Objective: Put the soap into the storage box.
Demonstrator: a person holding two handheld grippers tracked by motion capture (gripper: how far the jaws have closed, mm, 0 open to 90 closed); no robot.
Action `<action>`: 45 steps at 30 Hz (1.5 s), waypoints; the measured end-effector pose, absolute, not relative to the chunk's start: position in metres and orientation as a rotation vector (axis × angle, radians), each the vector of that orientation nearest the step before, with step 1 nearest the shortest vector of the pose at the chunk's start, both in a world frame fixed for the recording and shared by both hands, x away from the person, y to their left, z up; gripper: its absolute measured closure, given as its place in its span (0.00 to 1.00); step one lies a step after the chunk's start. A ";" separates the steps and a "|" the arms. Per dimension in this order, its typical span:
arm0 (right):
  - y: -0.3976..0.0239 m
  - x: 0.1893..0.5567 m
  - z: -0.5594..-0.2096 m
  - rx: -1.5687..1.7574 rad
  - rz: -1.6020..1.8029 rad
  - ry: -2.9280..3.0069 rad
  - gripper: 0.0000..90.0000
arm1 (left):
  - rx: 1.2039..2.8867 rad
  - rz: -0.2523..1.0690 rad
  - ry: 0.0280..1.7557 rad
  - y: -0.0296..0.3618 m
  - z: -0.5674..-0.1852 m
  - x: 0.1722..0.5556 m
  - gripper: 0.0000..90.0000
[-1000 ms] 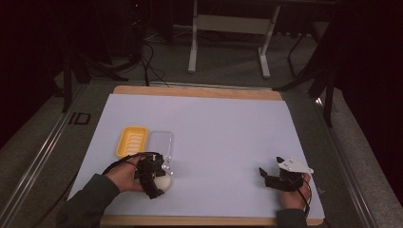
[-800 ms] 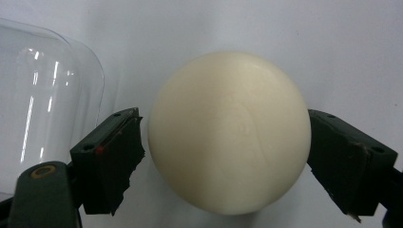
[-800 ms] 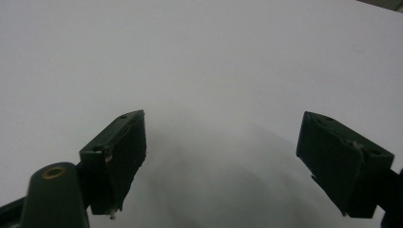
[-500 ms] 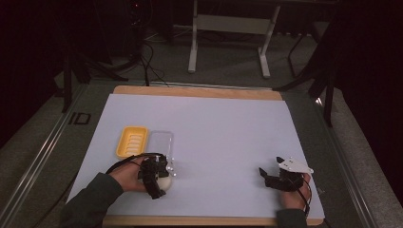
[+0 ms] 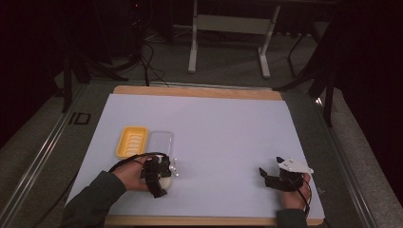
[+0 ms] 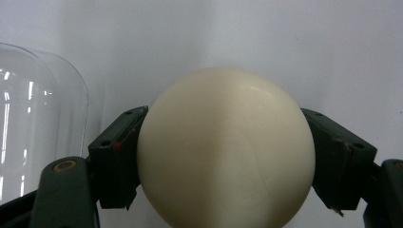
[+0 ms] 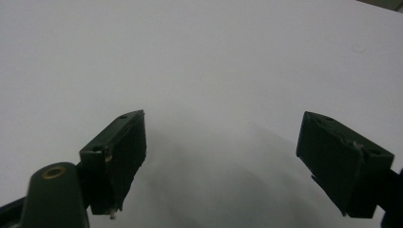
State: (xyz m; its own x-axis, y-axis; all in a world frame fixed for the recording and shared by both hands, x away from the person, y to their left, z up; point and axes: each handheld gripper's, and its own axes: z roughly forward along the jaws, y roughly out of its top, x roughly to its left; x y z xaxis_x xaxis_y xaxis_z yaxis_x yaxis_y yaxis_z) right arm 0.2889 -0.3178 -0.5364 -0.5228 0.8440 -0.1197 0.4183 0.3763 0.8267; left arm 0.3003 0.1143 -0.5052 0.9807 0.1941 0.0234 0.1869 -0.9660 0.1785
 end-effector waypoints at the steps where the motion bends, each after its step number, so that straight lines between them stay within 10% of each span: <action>1: -0.318 0.289 -0.536 1.084 1.038 2.103 0.19 | 2.951 0.061 0.286 0.114 -0.505 0.300 0.26; 45: -0.318 0.289 -0.536 1.081 1.039 2.100 0.19 | 2.983 0.061 0.319 0.119 -0.492 0.309 0.28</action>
State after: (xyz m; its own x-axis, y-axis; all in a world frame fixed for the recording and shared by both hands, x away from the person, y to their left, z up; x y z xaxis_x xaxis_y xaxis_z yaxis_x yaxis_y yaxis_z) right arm 0.2887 -0.3179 -0.5364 -0.5227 0.8438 -0.1213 0.4152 0.3763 0.8282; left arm 0.3087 0.1187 -0.4915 0.9767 0.2132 0.0252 0.2075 -0.9676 0.1437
